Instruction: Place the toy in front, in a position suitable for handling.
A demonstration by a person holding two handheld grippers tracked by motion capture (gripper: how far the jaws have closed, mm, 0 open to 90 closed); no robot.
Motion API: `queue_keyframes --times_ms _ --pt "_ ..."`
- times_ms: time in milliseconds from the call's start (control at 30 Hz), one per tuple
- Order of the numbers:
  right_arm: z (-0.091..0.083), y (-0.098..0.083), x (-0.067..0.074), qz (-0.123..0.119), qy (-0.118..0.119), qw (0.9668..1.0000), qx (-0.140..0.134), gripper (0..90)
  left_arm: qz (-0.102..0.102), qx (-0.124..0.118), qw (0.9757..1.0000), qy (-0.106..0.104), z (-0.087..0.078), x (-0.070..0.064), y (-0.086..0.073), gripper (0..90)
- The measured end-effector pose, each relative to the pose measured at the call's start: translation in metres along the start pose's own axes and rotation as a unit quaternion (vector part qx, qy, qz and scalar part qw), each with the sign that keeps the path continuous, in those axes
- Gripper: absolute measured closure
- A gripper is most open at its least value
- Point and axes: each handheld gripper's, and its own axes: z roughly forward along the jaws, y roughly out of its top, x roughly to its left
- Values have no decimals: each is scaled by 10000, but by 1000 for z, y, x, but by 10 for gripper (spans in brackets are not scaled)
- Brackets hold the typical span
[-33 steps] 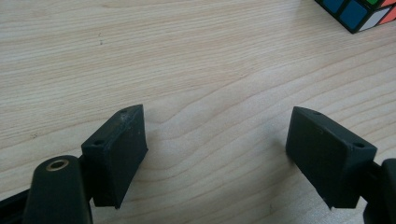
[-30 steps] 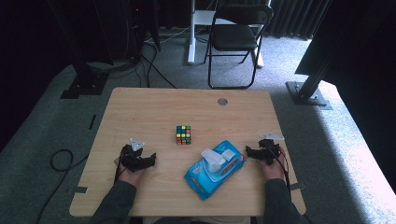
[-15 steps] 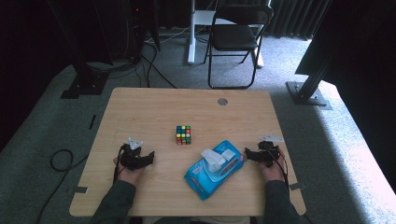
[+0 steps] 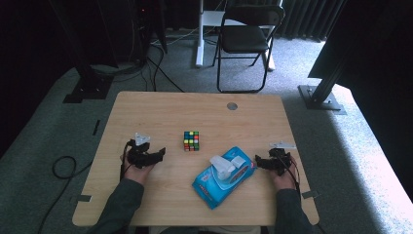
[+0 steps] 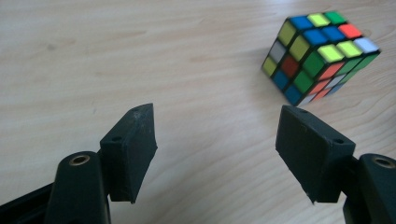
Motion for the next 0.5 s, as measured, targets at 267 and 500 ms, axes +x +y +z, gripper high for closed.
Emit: queue_keyframes --times_ms 267,500 --pt "0 0 0 0 1 10000 0 110 229 -65 9997 -104 12 -19 23 275" --pt "0 0 0 1 0 10000 0 110 390 55 9991 -166 31 -38 34 270"
